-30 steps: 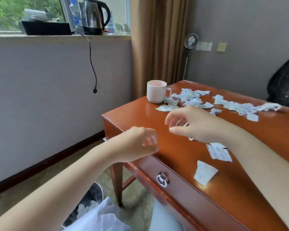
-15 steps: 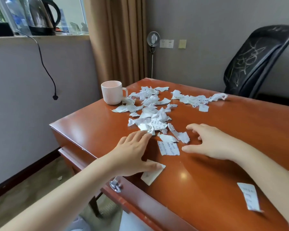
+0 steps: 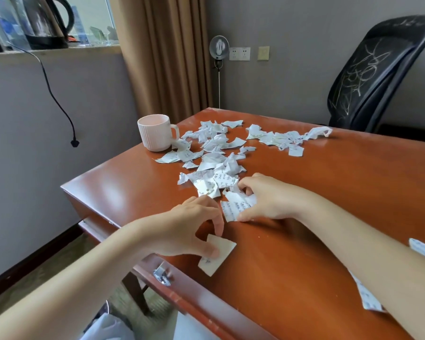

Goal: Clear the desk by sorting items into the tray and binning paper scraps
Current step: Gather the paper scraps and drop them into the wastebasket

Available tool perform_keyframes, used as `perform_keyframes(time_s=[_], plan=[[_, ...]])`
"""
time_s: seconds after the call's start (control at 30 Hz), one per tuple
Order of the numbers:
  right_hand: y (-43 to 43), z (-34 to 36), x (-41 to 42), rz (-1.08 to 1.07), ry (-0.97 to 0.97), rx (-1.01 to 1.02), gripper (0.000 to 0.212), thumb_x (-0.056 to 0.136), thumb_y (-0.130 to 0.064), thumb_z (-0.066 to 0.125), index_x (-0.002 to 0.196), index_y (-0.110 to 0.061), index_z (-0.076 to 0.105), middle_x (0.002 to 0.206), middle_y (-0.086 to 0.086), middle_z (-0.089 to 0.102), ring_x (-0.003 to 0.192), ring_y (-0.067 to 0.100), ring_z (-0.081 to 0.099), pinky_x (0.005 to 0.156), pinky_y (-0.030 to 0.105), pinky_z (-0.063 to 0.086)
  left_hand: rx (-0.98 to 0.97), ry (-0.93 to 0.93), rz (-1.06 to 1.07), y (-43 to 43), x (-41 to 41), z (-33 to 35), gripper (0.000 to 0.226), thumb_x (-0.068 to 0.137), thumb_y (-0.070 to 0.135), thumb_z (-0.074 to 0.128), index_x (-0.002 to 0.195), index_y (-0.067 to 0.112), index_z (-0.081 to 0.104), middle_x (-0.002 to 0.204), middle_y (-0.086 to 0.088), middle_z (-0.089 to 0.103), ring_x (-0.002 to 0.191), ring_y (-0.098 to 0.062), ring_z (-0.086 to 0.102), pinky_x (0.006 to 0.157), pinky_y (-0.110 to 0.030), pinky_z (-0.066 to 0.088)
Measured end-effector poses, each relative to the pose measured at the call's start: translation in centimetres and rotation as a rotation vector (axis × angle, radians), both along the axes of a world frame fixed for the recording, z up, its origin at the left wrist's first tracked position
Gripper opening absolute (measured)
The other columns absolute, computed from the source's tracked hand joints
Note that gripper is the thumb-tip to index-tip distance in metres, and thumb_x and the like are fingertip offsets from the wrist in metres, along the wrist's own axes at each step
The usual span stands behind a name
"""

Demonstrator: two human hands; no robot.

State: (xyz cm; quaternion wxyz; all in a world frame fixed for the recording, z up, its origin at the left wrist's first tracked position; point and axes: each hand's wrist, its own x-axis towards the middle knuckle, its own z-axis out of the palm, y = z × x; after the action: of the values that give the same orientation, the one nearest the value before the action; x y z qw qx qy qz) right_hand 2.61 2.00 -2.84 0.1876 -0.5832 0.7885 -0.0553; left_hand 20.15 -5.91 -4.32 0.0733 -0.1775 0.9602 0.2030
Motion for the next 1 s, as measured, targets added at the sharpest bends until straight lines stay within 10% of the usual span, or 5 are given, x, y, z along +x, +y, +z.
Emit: perform_keyframes(time_s=[0.2, 0.4, 0.67, 0.83, 1.0], plan=[[-0.7, -0.2, -0.1, -0.003, -0.002, -0.022, 0.056, 0.081, -0.035, 0.07, 0.129, -0.017, 0.048, 0.13, 0.002, 0.05, 0.112, 0.022, 0.051, 0.092, 0.037, 0.047, 0.043, 0.018, 0.017, 0.3, 0.3, -0.5, 0.02, 0.083, 0.034, 0.064, 0.077, 0.039, 0.046, 0.105, 0.023, 0.038, 0.098, -0.002, 0.041, 0.083, -0.016, 0.037], [-0.9, -0.7, -0.7, -0.011, -0.02, -0.105, 0.024, 0.087, -0.031, 0.064, 0.103, -0.013, 0.062, 0.1, 0.001, 0.059, 0.081, 0.013, 0.05, 0.056, 0.024, 0.035, 0.002, 0.11, 0.076, -1.7, -0.5, -0.3, 0.022, 0.085, 0.03, 0.063, 0.072, 0.039, 0.048, 0.088, 0.02, 0.046, 0.081, -0.003, 0.047, 0.068, -0.015, 0.038], [-2.1, 0.7, -2.9, -0.044, -0.128, -0.177, 0.017, 0.087, -0.029, 0.065, 0.1, -0.019, 0.06, 0.092, -0.008, 0.056, 0.064, 0.008, 0.053, 0.047, 0.015, 0.037, -0.071, 0.26, 0.223, -6.5, -3.2, -0.5, 0.023, 0.082, 0.028, 0.068, 0.074, 0.033, 0.048, 0.1, 0.006, 0.045, 0.095, -0.015, 0.043, 0.08, -0.026, 0.037], [-5.6, -0.6, -3.1, 0.011, -0.08, -0.204, 0.017, 0.083, -0.026, 0.069, 0.079, -0.016, 0.055, 0.097, -0.004, 0.05, 0.082, 0.016, 0.053, 0.061, 0.024, 0.045, -0.015, 0.128, 0.39, -7.3, -5.0, -0.7, 0.045, 0.078, 0.037, 0.071, 0.112, 0.025, 0.045, 0.129, -0.002, 0.043, 0.117, -0.022, 0.041, 0.1, -0.038, 0.039], [-7.2, -0.4, -2.9, 0.031, -0.105, -0.168, 0.066, 0.08, -0.021, 0.07, 0.137, -0.024, 0.036, 0.141, 0.001, 0.042, 0.077, 0.002, 0.046, 0.076, 0.026, 0.039, 0.015, 0.029, 0.432, -7.3, -5.8, 0.2, 0.078, 0.079, 0.035, 0.072, 0.138, 0.012, 0.027, 0.134, -0.007, 0.045, 0.116, -0.023, 0.047, 0.095, -0.034, 0.043]])
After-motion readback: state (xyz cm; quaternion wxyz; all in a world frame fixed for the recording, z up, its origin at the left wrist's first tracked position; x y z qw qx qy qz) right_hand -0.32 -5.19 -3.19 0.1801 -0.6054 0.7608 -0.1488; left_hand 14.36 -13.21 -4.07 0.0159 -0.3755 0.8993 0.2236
